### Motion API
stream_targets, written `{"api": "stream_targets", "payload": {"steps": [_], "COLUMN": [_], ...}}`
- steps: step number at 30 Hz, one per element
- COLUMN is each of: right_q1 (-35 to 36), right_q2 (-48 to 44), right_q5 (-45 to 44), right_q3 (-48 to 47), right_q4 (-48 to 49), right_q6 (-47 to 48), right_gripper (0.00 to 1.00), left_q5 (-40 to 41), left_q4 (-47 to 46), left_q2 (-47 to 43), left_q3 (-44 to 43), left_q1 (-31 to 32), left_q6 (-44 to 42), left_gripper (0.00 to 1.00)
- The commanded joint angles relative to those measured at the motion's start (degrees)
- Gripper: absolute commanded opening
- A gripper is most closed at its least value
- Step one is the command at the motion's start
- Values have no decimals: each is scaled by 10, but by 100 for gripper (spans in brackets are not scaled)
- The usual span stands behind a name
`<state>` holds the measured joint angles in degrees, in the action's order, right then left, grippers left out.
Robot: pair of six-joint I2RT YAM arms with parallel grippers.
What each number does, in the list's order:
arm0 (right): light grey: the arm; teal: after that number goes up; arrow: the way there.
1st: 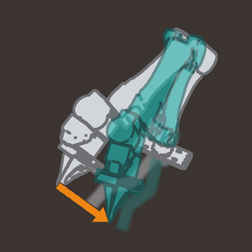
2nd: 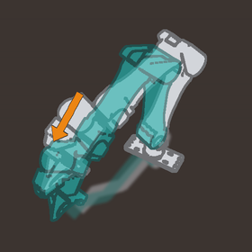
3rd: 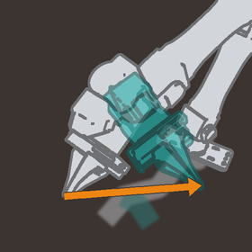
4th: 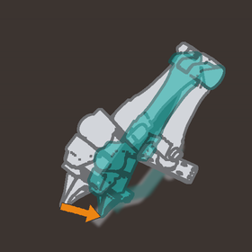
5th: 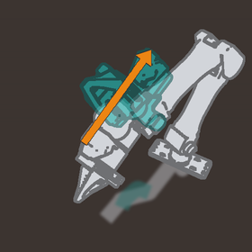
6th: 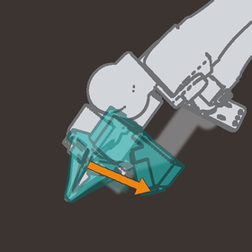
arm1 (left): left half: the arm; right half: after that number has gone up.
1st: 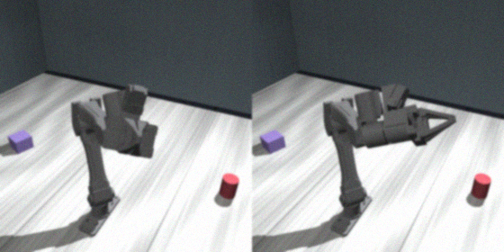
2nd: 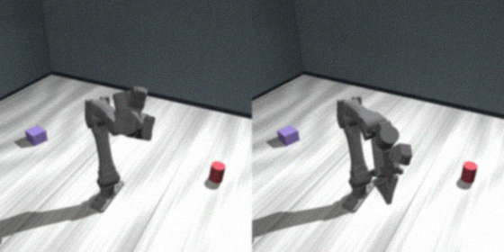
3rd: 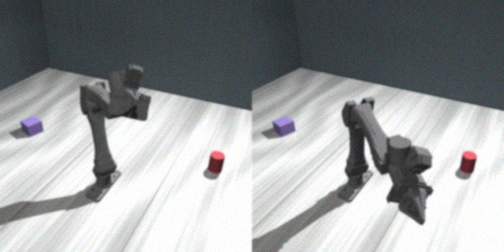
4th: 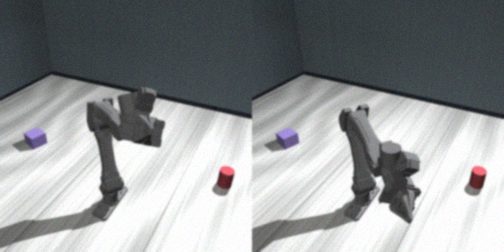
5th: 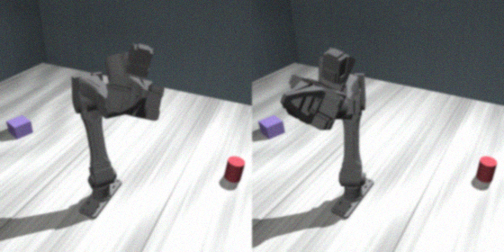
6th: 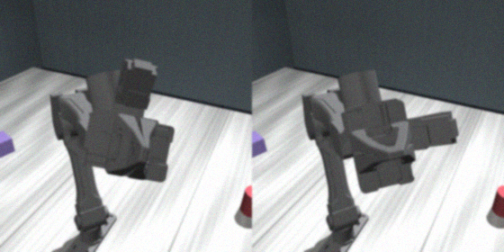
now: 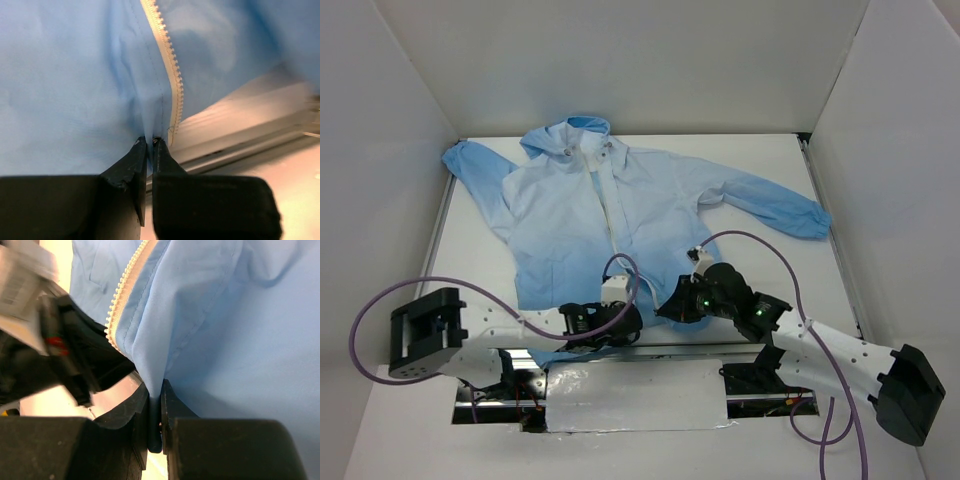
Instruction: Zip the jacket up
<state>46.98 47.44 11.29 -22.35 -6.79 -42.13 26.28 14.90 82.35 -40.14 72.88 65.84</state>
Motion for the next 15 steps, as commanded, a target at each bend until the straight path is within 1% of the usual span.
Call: {"api": "stream_targets", "payload": {"steps": [1, 3, 4, 7, 10, 15], "right_q1": [-3, -2, -2, -2, -2, -2], "right_q2": [13, 24, 28, 47, 66, 88], "right_q5": [26, 32, 38, 50, 70, 73], "right_q3": [11, 13, 14, 16, 14, 4], "right_q4": [60, 80, 91, 127, 161, 173], "right_q6": [-8, -15, -24, -45, -60, -67], "right_gripper": [0, 0, 0, 0, 0, 0], "left_q5": [-6, 12, 21, 59, 87, 76], "left_q4": [-126, -169, -188, -294, -355, -385], "left_q2": [-83, -117, -148, -203, -232, -248], "left_q3": [26, 58, 68, 129, 156, 156], "left_q1": [-6, -10, -11, -12, -13, -17], "left_q6": [-12, -11, -11, -12, -23, -60], "left_gripper": [0, 0, 0, 0, 0, 0]}}
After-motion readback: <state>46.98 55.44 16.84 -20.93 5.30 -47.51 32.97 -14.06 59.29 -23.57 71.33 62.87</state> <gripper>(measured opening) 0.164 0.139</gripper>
